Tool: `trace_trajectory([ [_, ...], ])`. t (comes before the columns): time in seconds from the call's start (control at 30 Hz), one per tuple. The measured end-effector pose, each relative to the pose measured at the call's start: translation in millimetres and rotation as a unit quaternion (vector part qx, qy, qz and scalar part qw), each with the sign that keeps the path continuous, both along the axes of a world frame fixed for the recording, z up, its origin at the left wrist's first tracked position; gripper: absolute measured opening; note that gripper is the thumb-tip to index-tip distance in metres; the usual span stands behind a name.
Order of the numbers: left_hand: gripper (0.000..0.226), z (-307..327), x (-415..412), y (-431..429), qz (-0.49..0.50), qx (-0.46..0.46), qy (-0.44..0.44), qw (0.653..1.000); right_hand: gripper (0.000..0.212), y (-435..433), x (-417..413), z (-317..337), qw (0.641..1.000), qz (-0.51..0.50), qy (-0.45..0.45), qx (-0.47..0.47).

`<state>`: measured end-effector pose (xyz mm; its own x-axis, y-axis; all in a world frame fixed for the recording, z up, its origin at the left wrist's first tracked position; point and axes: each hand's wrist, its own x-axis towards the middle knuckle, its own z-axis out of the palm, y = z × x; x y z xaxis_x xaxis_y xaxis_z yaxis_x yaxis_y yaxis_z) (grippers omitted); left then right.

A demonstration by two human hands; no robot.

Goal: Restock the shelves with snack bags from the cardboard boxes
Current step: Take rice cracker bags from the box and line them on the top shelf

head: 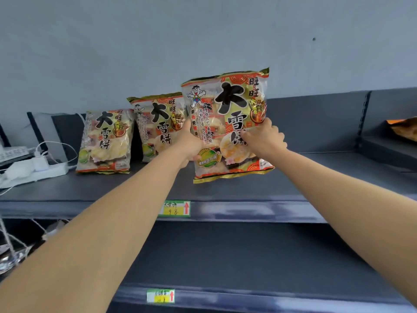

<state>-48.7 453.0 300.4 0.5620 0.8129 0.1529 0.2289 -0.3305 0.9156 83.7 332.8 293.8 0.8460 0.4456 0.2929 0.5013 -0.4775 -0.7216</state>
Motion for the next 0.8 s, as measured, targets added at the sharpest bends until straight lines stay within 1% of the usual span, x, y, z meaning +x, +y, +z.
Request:
trace_trajectory([
  [0.13,0.085,-3.8,12.4,45.7,-0.033,0.007,0.022,0.999,0.074,35.5,7.3,-7.3,0.999,-0.012,0.027,-0.016],
  [0.3,0.080,-8.2,29.4,97.5,-0.079,0.013,0.032,0.996,0.068,79.3,16.2,-10.5,0.998,-0.043,0.025,-0.037],
  [0.4,0.082,-18.2,43.8,113.2,-0.108,0.008,0.033,0.994,0.062,89.6,23.7,-11.4,0.996,-0.068,0.017,-0.055],
  [0.5,0.082,-25.7,59.9,125.1,-0.126,0.021,0.019,0.992,0.060,96.4,33.1,-12.7,0.994,-0.083,0.034,-0.057],
  [0.67,0.081,-30.9,81.8,144.2,-0.126,0.043,0.010,0.991,0.061,108.8,45.6,-17.1,0.994,-0.079,0.069,-0.032],
  [0.8,0.076,-40.4,87.1,151.6,-0.116,0.062,0.030,0.991,0.072,116.2,51.5,-28.5,0.994,-0.069,0.076,-0.042],
])
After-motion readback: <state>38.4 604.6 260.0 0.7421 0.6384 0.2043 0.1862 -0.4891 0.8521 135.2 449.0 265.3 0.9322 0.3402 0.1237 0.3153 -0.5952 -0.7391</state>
